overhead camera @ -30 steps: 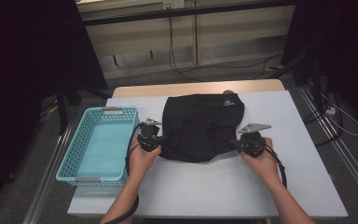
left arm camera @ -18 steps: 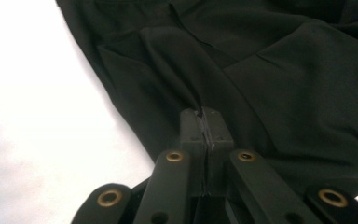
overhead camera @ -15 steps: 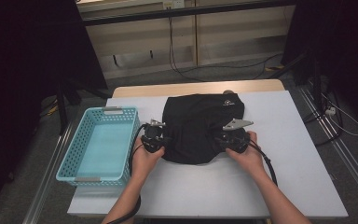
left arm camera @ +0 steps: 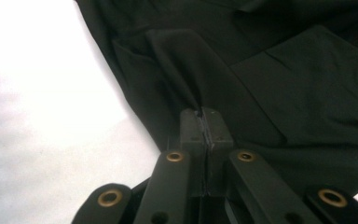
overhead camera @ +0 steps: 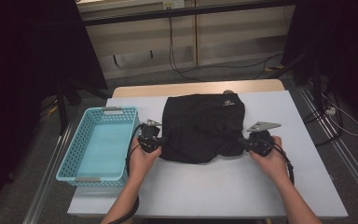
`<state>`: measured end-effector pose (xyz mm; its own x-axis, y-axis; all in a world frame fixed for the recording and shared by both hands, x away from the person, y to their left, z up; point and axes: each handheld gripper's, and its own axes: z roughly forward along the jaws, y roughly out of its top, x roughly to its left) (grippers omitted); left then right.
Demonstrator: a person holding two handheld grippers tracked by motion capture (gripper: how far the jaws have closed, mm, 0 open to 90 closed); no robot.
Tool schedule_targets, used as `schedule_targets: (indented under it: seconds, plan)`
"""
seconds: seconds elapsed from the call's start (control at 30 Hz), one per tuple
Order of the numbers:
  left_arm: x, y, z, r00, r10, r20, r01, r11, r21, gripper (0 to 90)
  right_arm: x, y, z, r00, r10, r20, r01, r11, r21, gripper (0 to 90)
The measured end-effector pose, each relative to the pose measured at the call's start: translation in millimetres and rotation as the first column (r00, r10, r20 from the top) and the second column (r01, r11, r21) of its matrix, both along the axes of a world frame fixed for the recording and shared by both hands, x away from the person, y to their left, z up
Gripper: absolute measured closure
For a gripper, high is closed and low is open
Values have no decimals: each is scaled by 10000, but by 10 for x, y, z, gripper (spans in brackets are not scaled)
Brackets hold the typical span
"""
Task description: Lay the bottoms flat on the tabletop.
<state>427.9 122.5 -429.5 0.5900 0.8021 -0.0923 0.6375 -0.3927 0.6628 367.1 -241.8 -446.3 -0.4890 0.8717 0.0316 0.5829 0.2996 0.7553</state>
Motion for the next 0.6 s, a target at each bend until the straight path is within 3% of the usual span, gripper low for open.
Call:
schedule_targets:
  seconds: [0.03, 0.1, 0.13, 0.17, 0.23, 0.3, 0.43, 0.5, 0.6]
  plan:
    - [-6, -9, -6, 10000, -39, -9, 39, 10000, 67, 892, -14, -31, 7, 10000, -46, 1, 46, 10000, -22, 893]
    - [-7, -15, -13, 10000, -62, -55, 62, 10000, 20, 891, -48, -59, 60, 9991, -116, 399, 115, 9999, 15, 784]
    - [-7, -15, -13, 10000, -62, -55, 62, 10000, 20, 891, -48, -59, 60, 9991, -116, 399, 115, 9999, 15, 784]
    - [-11, -28, -11, 9999, -53, -94, 52, 9999, -111, 891, -51, 13, 98, 9976, -105, 692, 115, 9998, -149, 716]
    - [-13, -34, -9, 9999, -76, -66, 75, 9999, -150, 890, -51, 45, 105, 9973, -32, 727, 39, 9999, -93, 706]
    - [-14, -40, -4, 10000, -76, -64, 75, 9998, -208, 889, -45, 135, 115, 9958, 95, 916, -85, 9999, -112, 631]
    - [-21, -57, 23, 9999, -87, 147, 93, 9992, -391, 845, -12, 345, 87, 9922, 772, 978, -771, 9970, -46, 587]
    - [-28, -76, 46, 9996, -60, 289, 74, 9988, -478, 711, 7, 419, 56, 9922, 873, 890, -866, 9962, -117, 581]
    - [-44, -152, 55, 9967, -183, 791, 225, 9984, -527, 414, 37, 504, -5, 9927, 997, 673, -982, 9949, -241, 576]
